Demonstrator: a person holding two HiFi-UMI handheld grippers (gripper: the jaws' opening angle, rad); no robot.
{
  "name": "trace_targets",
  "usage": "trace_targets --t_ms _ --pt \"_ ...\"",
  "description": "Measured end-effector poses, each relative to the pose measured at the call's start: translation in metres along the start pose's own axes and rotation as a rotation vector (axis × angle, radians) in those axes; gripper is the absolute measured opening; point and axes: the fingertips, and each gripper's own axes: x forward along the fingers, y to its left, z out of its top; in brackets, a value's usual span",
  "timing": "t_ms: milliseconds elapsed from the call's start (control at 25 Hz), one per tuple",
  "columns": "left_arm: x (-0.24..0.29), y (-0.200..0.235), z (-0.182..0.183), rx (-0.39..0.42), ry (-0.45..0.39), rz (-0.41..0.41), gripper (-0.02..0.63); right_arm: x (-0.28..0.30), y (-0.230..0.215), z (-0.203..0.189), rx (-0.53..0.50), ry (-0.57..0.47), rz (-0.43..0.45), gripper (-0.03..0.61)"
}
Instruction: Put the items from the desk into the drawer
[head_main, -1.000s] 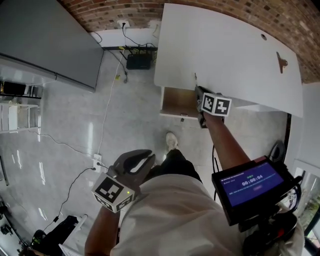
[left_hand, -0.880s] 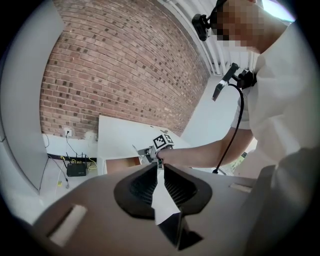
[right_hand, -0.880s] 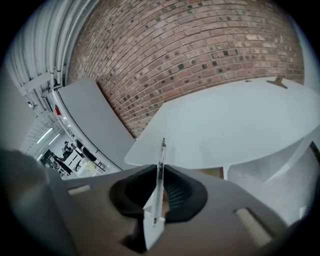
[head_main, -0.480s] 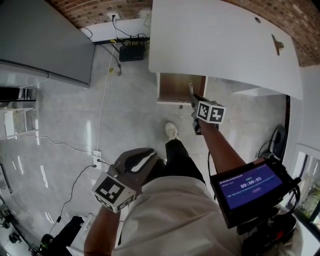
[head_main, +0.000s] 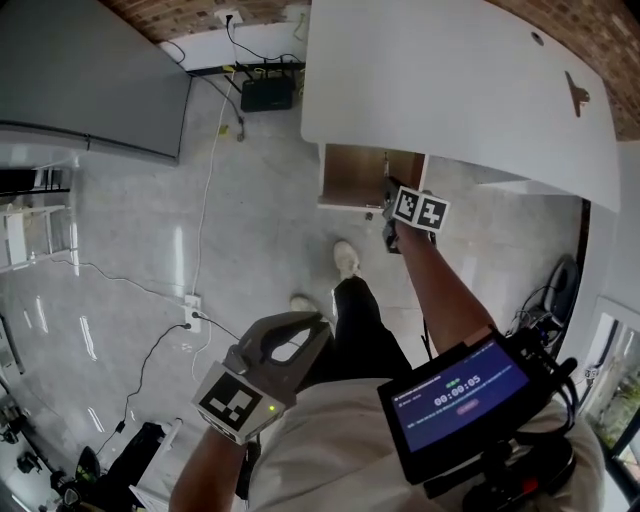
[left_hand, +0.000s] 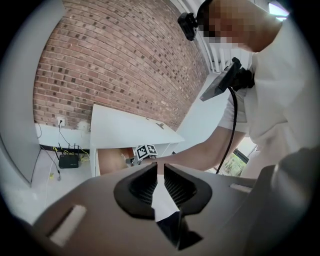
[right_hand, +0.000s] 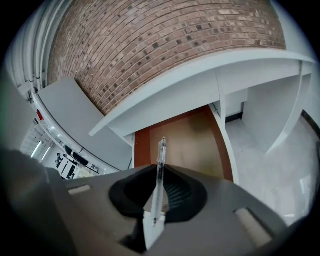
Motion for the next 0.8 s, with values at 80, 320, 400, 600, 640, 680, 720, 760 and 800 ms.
trace_targets --t_ms 80,320,400,600,640,680,720,760,800 --pt "0.008 0.004 0.002 -0.018 -0.011 0.004 0.049 0.016 -0.007 0.001 -0.004 0.012 0.0 0.044" --pt "0.029 0.013 -0.002 -0.039 -0.009 0.007 0.049 0.059 -0.028 0.012 0.006 0.028 0.01 0.044" --pt "0.031 0.014 -0.002 -0.051 -0.011 0.011 0.049 0.071 -0.032 0.013 0.028 0.035 0.015 0.044" --pt "0.038 0.023 -0.01 -0.082 -0.013 0.019 0.049 0.101 -0.045 0.016 0.061 0.054 0.008 0.045" --pt "0.037 0.026 -0.013 -0.09 -0.014 0.025 0.049 0.107 -0.046 0.014 0.067 0.063 0.009 0.046" --pt "0.037 0.029 -0.015 -0.097 -0.015 0.031 0.049 0.112 -0.047 0.011 0.072 0.072 0.01 0.046" --pt "0.037 0.032 -0.017 -0.103 -0.017 0.038 0.049 0.118 -0.047 0.009 0.075 0.081 0.011 0.046" --pt "0.037 0.036 -0.017 -0.108 -0.02 0.043 0.049 0.123 -0.048 0.008 0.078 0.089 0.01 0.046" --pt "0.037 0.038 -0.017 -0.112 -0.021 0.046 0.049 0.127 -0.048 0.007 0.08 0.096 0.01 0.046"
